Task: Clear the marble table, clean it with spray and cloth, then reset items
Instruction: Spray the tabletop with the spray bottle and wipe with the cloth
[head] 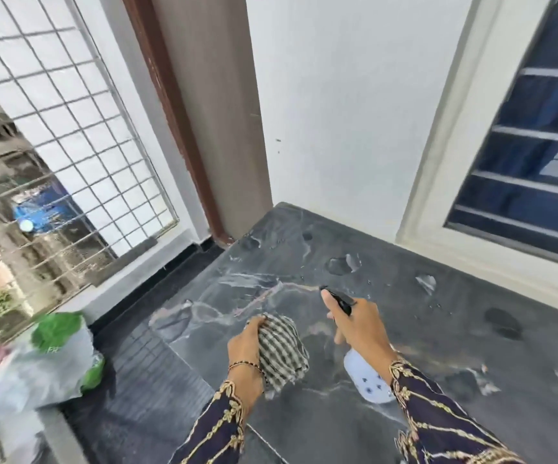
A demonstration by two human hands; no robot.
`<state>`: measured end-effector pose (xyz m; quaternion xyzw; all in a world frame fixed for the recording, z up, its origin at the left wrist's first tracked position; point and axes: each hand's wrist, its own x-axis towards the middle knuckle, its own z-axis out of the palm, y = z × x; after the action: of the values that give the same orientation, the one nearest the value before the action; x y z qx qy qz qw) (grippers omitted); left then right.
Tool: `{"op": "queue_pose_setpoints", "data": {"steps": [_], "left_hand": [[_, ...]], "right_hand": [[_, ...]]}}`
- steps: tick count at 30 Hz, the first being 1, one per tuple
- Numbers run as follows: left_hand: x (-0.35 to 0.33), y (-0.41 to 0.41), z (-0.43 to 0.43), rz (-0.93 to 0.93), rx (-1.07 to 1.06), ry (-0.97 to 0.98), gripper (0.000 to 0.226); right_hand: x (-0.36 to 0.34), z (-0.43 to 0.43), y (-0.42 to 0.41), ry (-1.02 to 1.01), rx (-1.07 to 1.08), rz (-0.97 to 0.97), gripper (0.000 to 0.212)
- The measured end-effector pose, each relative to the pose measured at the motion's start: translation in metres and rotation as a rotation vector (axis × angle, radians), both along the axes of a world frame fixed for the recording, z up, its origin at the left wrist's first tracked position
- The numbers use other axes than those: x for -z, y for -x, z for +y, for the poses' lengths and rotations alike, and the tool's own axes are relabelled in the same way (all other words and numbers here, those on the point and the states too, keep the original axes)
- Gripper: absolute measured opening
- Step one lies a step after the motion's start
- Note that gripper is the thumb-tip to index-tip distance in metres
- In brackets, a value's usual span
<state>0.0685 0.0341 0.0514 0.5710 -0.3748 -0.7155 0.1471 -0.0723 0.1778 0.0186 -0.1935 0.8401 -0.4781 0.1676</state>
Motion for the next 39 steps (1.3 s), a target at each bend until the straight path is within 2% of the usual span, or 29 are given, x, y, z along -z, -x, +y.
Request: {"op": "queue_pose_setpoints", "data": {"steps": [7,13,16,19,22,26,29,31,35,39], "left_hand": [[0.002,0.052,-0.078,0.006,-0.043,-0.007,0.029],[0.009,0.087,-0.109,-0.018,-0.062,0.005,0.028],[0.016,0.091,-0.118,-0.040,-0.061,0.009,0.028],[0.019,0.089,-0.127,-0.031,-0.060,0.006,0.026],[0.021,0.080,-0.135,-0.052,-0.059,0.046,0.027],[0.021,0.058,-0.150,-0.128,-0.122,0.202,0.030],[0.012,0.037,-0.166,-0.221,-0.245,0.342,0.035],[0.008,0.018,-0.178,-0.269,-0.306,0.414,0.038],[0.004,-0.015,-0.204,-0.302,-0.341,0.416,0.047],[-0.002,-0.041,-0.223,-0.270,-0.328,0.440,0.044]], "right_hand": [[0.000,-0.097,0.062,-0.029,0.066,0.002,0.076],[0.007,-0.142,0.119,-0.142,0.151,0.080,0.079],[0.009,-0.153,0.135,-0.191,0.148,0.040,0.076],[0.011,-0.153,0.140,-0.128,0.160,-0.032,0.070],[0.014,-0.150,0.131,-0.157,0.084,-0.063,0.070],[0.012,-0.155,0.105,-0.133,0.043,-0.074,0.070],[0.010,-0.158,0.079,-0.178,0.064,-0.010,0.084],[0.010,-0.160,0.058,-0.238,0.059,0.051,0.085],[0.011,-0.167,0.015,-0.315,-0.003,0.035,0.081],[0.009,-0.172,-0.014,-0.247,-0.075,-0.054,0.079]]}}
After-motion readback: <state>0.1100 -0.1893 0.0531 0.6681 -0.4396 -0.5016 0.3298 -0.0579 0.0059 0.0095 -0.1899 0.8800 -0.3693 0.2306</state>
